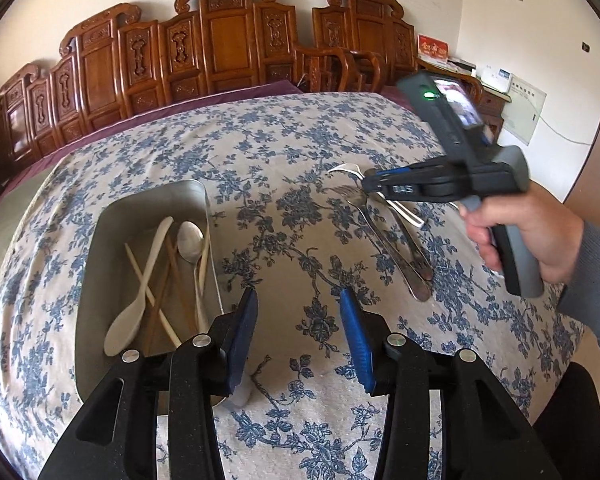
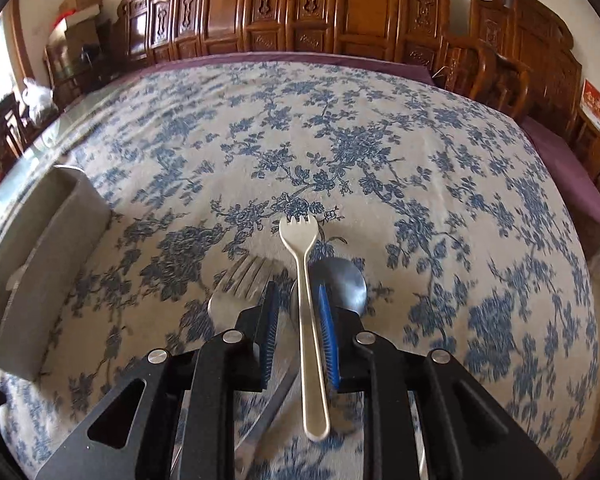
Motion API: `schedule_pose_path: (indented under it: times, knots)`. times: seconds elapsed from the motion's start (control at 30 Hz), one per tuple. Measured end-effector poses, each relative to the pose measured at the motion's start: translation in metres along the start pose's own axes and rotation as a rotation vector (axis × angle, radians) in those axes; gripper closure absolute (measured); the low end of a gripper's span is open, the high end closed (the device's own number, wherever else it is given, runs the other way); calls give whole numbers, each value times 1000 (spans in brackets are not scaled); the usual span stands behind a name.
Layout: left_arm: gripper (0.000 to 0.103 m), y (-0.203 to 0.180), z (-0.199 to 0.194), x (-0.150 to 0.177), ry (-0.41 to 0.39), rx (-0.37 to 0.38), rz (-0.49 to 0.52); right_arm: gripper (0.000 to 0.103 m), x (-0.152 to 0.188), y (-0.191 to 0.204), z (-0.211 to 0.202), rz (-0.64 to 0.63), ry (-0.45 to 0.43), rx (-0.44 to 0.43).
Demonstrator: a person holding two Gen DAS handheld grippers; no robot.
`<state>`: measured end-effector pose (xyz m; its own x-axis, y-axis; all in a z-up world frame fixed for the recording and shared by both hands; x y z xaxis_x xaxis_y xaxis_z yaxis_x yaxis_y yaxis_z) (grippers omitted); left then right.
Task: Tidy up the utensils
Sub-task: 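Grasp a white plastic fork from the pile with the right tool and lift it, then grasp a metal fork with the left tool and lift it while the right tool holds the white fork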
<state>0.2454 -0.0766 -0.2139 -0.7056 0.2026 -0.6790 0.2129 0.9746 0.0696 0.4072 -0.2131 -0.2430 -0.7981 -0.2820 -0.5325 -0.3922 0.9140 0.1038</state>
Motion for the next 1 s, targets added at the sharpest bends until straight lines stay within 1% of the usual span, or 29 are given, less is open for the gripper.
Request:
schedule_pose_path:
  times: [0.1, 0.13, 0.2, 0.37, 0.5, 0.57, 0.6, 0.67, 0.77, 0.9, 1.0]
  knots:
    - [62, -2, 1, 1, 3, 4, 7, 81, -1, 0, 7, -27, 30, 39]
    - [62, -3, 1, 1, 4, 4, 9, 85, 0, 0, 7, -29, 33, 40]
    - [62, -4, 1, 1, 4, 4, 12, 94, 1, 1, 7, -35, 38, 38]
    - [62, -7, 1, 2, 7, -2, 17, 94, 6, 8, -8, -36, 15, 11]
    - [62, -12, 0, 2, 9, -6, 21, 95, 13, 11, -37, -18, -36, -14]
    - [62, -15, 0, 1, 16, 6, 10, 95, 20, 12, -53, -13, -55, -23]
    - [62, -17, -1, -1, 15, 8, 8, 95, 26, 12, -63, -11, -63, -28]
    - [62, -21, -4, -4, 1, -15, 25, 95, 37, 10, -77, -10, -73, -28]
    - [62, -31, -6, -9, -5, -17, 39, 94, 58, 5, -96, -8, -80, -24]
    - [62, -45, 0, -17, -4, -16, 43, 94, 87, -7, -118, -1, -90, -22]
    - [62, -54, 11, -23, 11, -10, 37, 94, 99, -15, -128, 5, -97, -21]
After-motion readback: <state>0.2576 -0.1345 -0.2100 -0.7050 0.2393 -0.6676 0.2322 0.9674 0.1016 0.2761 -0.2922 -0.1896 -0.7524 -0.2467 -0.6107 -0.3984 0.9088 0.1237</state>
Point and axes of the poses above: each gripper's, at about its wrist camera, not at the fingertips, and z roughly the way its jaws point, y to its left, x to its underside, the point moved 4 cm from there along z, roughly the way its jaws point, and after that the axes turned 7 degrees about -x, right-handed, at the moved point
